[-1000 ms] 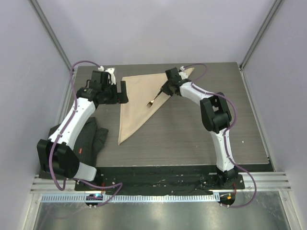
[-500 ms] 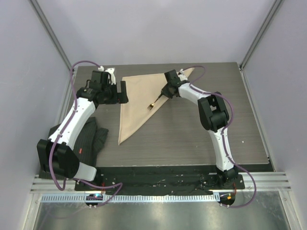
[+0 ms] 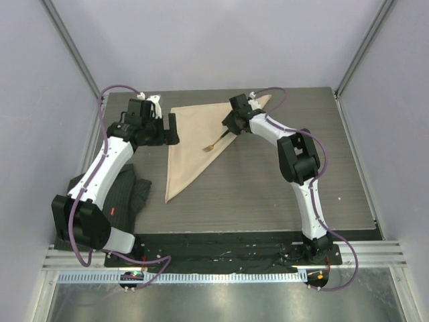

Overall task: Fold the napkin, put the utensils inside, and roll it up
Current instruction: Place the utensil onto the napkin, then fold the napkin

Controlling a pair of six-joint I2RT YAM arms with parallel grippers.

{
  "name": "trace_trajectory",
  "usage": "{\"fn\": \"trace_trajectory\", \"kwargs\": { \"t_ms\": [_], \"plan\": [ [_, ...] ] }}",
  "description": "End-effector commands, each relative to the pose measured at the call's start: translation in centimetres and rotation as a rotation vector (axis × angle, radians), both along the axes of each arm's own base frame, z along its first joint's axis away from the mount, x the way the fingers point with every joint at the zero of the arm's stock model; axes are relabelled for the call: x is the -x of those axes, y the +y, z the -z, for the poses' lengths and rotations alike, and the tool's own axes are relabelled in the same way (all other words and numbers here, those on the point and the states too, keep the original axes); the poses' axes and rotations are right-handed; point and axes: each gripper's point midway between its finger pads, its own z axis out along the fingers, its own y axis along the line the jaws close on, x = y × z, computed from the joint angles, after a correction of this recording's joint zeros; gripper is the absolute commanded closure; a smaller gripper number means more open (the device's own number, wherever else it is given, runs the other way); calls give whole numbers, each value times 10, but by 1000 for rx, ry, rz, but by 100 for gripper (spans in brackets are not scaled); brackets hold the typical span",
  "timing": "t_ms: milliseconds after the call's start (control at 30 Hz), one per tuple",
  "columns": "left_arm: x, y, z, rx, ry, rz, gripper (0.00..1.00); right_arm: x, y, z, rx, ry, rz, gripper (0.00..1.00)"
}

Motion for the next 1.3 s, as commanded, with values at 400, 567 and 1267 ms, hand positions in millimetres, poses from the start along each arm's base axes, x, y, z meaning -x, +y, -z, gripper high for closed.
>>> {"fn": "trace_trajectory", "kwargs": {
  "t_ms": [400, 567, 1267],
  "plan": [
    [-2, -11, -30, 64, -73, 29, 0, -17, -47, -109, -146, -321, -178, 55],
    [-2, -10, -29, 57, -71, 27, 0, -17, -84, -91, -156, -326, -163, 52],
    [-6, -5, -19, 25, -46, 13, 0, -46, -134, 17, -264, -181, -53, 51]
  ]
}}
